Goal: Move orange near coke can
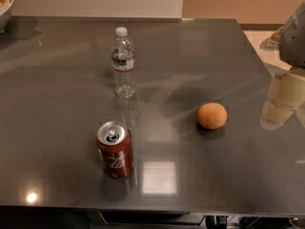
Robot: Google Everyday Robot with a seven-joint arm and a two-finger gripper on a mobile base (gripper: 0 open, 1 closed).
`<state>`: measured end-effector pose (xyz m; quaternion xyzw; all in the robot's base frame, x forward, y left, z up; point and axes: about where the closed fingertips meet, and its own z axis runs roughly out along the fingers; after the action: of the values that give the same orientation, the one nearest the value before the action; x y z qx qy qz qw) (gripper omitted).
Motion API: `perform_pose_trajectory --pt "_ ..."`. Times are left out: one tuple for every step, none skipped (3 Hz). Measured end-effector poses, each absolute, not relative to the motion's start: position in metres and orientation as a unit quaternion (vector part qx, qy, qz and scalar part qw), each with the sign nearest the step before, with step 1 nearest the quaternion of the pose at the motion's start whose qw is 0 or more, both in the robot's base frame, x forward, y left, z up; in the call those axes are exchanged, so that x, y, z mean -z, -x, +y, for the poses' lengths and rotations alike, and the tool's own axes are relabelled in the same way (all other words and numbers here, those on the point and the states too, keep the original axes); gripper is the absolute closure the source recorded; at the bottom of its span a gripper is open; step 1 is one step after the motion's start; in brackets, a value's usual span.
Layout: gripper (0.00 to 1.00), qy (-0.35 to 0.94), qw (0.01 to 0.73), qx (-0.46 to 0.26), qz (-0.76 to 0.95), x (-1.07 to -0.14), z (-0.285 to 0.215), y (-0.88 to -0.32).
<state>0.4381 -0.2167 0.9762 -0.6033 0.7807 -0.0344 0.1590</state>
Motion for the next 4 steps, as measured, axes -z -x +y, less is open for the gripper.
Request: perform_pose_trajectory --pt "0.00 0.603 0.159 0.034 0.781 -0.976 -0.217 -0.438" --pt "0.00 0.609 0.161 0.028 0.776 -0.972 -0.216 -0.441" --pt "0.00 0.621 0.164 0.008 0.767 -0.958 -0.210 -0.449" --pt "0.00 0.635 0.163 -0.017 0.755 -0.934 -0.199 -0.452"
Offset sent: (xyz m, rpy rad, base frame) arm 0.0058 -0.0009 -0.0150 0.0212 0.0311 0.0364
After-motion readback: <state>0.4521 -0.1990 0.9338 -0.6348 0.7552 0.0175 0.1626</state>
